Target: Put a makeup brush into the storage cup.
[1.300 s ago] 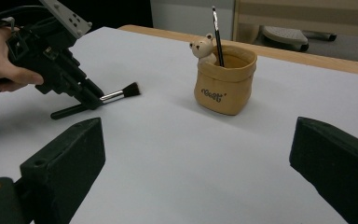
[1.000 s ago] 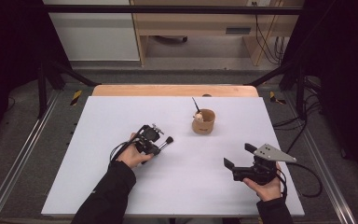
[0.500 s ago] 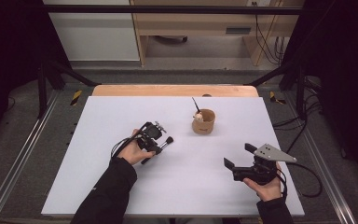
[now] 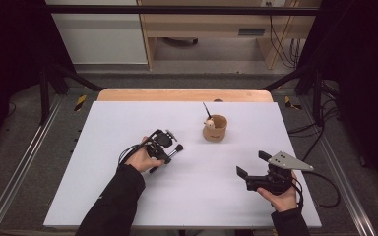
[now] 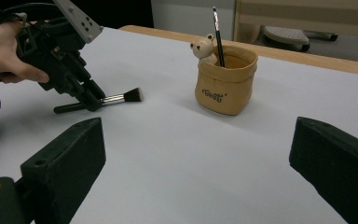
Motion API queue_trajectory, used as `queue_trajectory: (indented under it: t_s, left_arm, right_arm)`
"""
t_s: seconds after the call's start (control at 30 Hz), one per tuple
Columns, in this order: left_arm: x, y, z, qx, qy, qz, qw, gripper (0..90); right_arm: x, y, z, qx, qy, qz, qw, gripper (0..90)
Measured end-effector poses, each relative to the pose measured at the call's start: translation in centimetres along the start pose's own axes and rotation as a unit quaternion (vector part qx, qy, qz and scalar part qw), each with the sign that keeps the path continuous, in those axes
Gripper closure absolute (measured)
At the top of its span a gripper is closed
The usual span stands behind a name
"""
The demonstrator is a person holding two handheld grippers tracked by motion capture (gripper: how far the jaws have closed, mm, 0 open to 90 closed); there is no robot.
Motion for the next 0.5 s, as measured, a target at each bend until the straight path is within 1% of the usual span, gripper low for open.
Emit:
queue_trajectory:
  t_s: [0.3,0.5]
  left_arm:
    - [-0.24,0.00,-0.02,0.003,-0.008,-0.001,1.0000,77.3]
    - [-0.24,0.00,-0.01,0.002,-0.013,-0.002,0.9999,77.8]
  right_arm:
    - [-0.06,0.08,0.04,0.000,0.001,-0.001,1.0000,4.1]
    - [-0.10,0.09,0.06,-0.001,0.000,-0.001,1.0000,4.1]
Point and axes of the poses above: each handheld gripper's, and its own axes: y roughly backward along the jaws, z roughly out of its top, x roughly to its left, the point moved 3 cm from there along -y, roughly forward along the jaws, and after that the axes turned 6 degrees about y, right-handed, at the moved point
